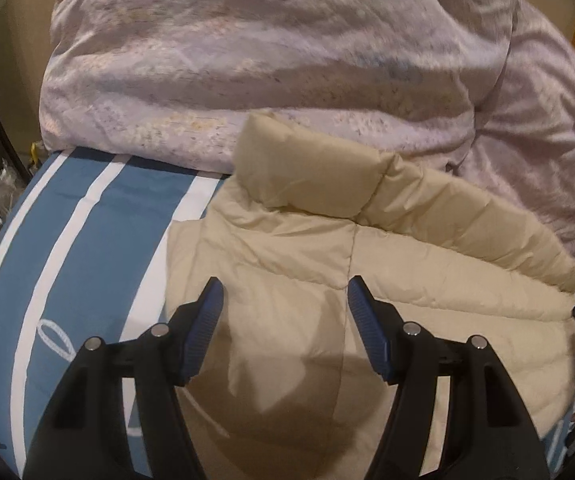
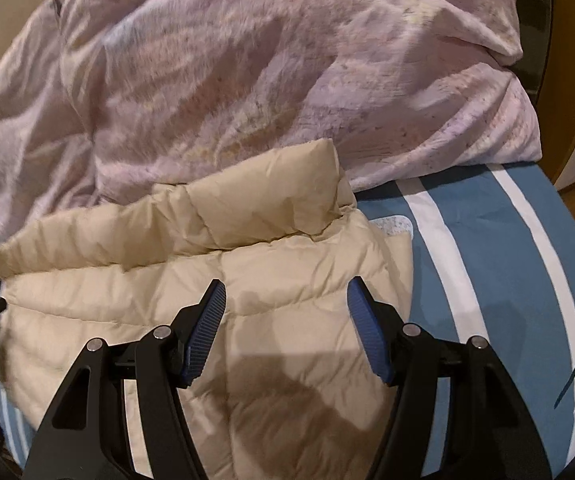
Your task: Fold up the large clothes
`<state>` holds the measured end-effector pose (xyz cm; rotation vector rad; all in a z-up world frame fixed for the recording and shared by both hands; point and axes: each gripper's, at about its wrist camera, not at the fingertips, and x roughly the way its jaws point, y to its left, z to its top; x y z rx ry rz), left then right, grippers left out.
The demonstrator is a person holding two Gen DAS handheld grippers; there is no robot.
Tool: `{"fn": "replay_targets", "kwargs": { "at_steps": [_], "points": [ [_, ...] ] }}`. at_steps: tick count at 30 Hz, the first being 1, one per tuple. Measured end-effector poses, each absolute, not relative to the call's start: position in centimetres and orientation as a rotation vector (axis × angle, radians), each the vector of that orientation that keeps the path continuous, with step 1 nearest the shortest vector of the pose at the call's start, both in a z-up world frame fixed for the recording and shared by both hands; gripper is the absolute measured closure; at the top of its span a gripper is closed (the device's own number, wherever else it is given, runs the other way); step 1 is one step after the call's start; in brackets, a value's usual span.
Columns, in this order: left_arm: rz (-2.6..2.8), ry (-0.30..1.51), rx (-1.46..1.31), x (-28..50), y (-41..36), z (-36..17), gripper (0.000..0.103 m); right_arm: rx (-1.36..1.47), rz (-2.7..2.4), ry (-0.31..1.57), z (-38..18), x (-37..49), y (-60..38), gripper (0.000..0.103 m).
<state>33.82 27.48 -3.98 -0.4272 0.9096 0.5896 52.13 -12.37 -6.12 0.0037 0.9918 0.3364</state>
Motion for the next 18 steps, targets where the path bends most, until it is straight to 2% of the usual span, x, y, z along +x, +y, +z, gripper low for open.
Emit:
{"fn": "replay_targets", "kwargs": {
  "at_steps": [8,18],
  "points": [
    [0.680,0.931,-0.329,36.5,27.6,-6.2,0.038,-0.100,0.268,0.982,-8.4,53.2,-10.9,0.036],
    [0.733,0.908,-0.269,37.7,28.4,-8.5,0.024,-0.142,0.254,0.931,-10.2,53.5,-9.5,0.023]
  ]
}}
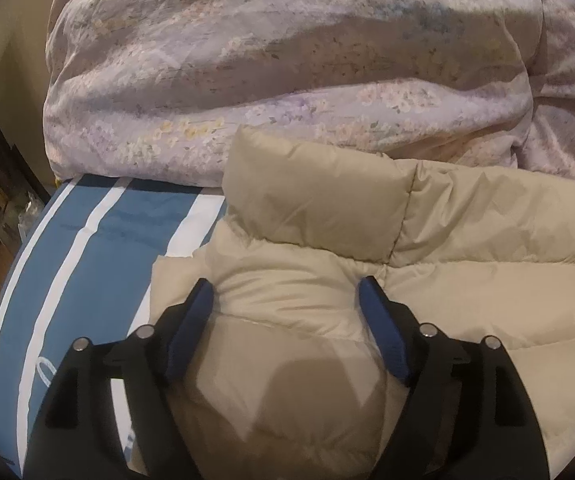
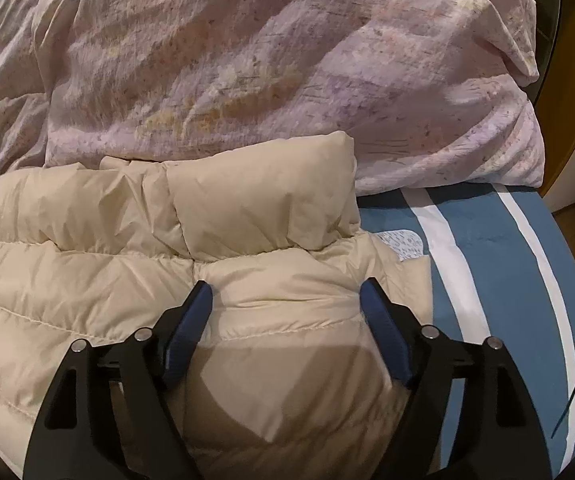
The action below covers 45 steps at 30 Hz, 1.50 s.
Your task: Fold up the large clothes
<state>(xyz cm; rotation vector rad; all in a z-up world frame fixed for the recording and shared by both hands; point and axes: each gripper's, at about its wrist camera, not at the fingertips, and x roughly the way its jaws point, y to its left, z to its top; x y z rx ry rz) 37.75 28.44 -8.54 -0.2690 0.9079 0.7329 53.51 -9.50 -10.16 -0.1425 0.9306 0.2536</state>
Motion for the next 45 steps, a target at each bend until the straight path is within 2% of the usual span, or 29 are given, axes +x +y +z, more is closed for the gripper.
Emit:
{"fn": "replay_targets", "kwargs": {
  "at_steps": [7,12,17,21,40,45],
  "points": [
    [0.748,0.883,-0.275,38.2,28.9,-9.7,0.016,-0.150,0.232,0.870,-10.9,52.4,-9.1,0.019],
    [0.745,0.874,-0.347,37.6,30.1,-10.4,0.006,-0.149,0.225,0.869,-11.1,52.0,-9.1,0.014],
    [0.755,0.867,-0.364,37.2,30.8,-10.8,0.003,-0.164,0.201,0.867,-11.6,52.1,-8.8,0.009],
    [0.760,0.864,-0.366,37.2,30.9,-10.9,0.002,-0.161,0.168,0.876,-11.8,52.3,-8.9,0.001],
    [0.762,0.862,-0.366,37.1,30.6,-10.8,0.002,-0.116,0.166,0.901,-12.1,52.4,-10.0,0.001],
    [0.740,0.903,-0.389,37.2,30.7,-10.2,0.003,-0.072,0.196,0.959,-12.1,53.5,-10.8,0.001]
  ]
}}
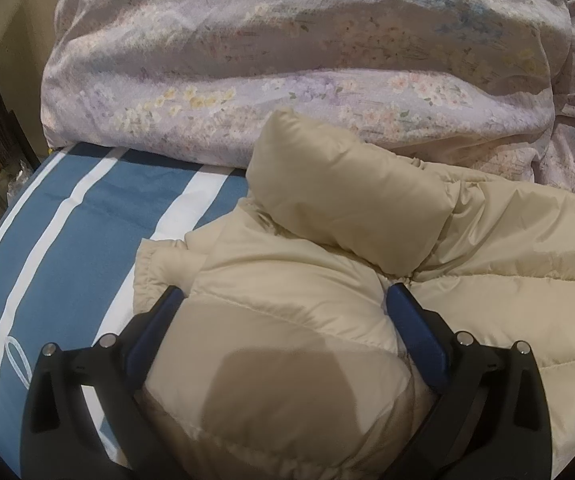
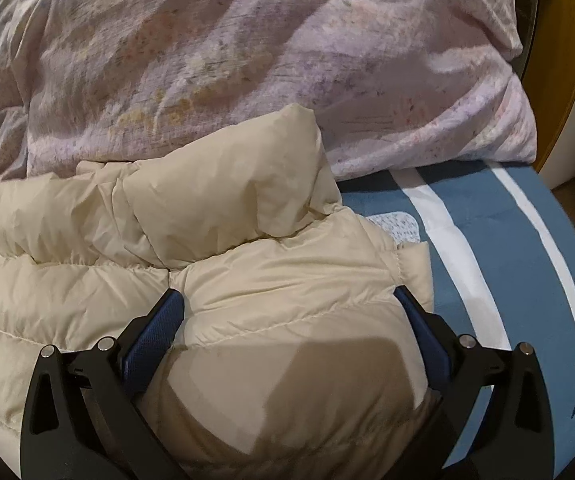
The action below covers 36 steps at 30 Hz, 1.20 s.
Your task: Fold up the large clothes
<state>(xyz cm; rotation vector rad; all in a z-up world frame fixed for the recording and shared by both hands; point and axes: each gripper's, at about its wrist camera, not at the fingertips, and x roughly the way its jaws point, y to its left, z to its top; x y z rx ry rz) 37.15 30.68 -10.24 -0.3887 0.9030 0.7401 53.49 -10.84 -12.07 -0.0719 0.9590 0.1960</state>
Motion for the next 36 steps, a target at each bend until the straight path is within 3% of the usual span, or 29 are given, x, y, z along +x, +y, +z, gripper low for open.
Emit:
{"fn": "replay_targets", "kwargs": {
  "at_steps": [9,19,27,29,32,36],
  "points": [
    [0.689,0.845,-0.484,30.6,31.0,-6.5,0.005,0.128,0.204,1.023,-8.6,50.1,-17.5,0.001],
    [0.637,0.849,-0.759,23.6,31.4,-8.7,0.013,0.424,0.246,1.137,-9.6,45.1,-23.7,0.005],
    [0.576,0.841,-0.880,22.0,29.6,-10.0,0.029,0.448,0.295,1.182,-10.3,43.4,-22.8,0.026],
    [0.569,0.831,-0.904,21.8,29.3,-10.2,0.035,0.452,0.308,1.187,-10.4,43.1,-22.5,0.039],
    [0.546,0.815,-0.950,21.8,29.0,-10.4,0.051,0.489,0.318,1.192,-10.8,42.8,-22.6,0.057],
    [0.539,0.785,-0.957,22.0,28.4,-10.0,0.079,0.603,0.329,1.190,-11.2,42.5,-23.2,0.072]
  ]
}}
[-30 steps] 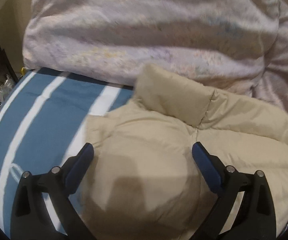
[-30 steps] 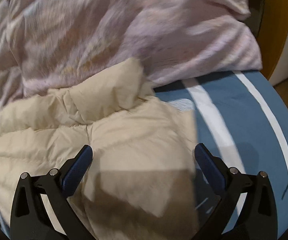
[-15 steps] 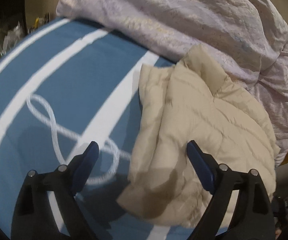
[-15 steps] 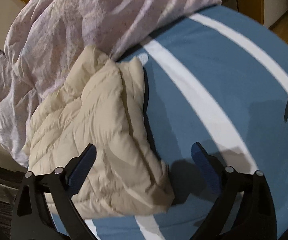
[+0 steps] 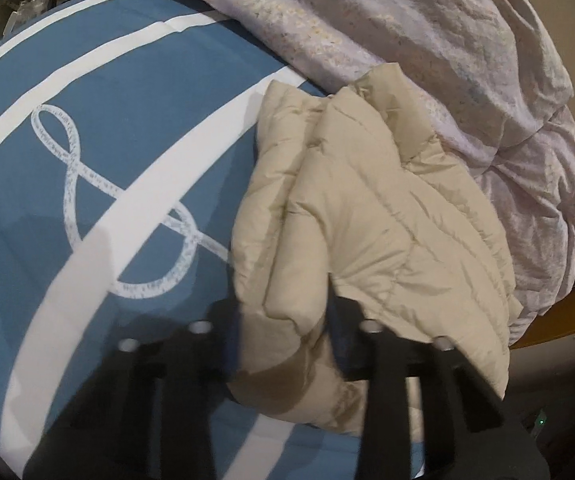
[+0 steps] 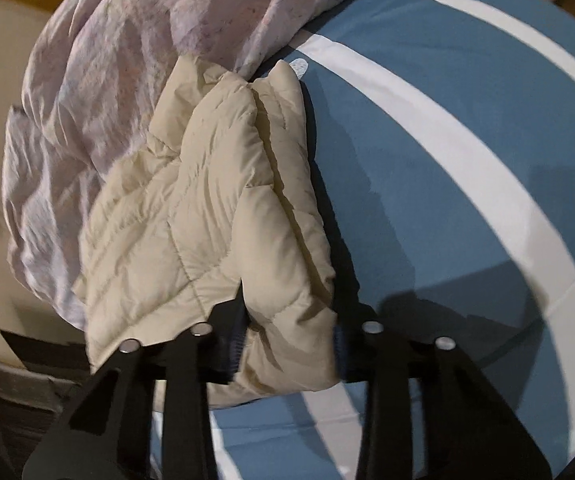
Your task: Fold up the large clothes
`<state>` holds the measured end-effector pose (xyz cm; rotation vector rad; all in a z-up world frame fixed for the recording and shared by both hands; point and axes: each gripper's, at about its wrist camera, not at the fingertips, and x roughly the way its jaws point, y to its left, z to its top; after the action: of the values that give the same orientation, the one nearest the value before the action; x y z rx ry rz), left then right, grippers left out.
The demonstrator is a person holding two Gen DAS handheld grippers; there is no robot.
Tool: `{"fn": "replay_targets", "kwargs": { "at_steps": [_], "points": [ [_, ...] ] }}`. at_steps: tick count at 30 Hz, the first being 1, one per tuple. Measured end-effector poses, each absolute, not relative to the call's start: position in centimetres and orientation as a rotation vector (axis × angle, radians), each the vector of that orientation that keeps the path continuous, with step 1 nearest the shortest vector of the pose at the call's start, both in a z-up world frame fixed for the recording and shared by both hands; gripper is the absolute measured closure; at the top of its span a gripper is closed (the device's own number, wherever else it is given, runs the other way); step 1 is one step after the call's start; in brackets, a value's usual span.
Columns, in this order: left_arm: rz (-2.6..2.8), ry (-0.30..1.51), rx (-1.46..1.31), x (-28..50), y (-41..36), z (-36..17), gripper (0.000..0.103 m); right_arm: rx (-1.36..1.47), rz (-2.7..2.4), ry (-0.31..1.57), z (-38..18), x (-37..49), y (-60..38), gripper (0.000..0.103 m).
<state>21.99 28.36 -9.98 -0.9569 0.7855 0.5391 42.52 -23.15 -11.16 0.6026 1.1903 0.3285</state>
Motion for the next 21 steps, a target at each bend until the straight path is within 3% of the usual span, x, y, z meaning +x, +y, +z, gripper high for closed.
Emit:
{"fn": "replay_targets", "kwargs": {
  "at_steps": [3,7,21],
  "points": [
    [0.531,0.775,-0.927,22.2,28.0,-9.0,0.087,0.611,0.332,1.173,-10.5,42.1,-22.9,0.080],
    [0.517,0.741,-0.904,21.1,28.0,-7.4,0.090,0.603,0.362,1.146,-9.3,41.3,-22.6,0.084],
    [0.570,0.666,-0.887,11.6,28.5,-4.5,0.091,0.573,0.501,1.166,-8.3,34.8,-20.1,0.085]
  ]
}}
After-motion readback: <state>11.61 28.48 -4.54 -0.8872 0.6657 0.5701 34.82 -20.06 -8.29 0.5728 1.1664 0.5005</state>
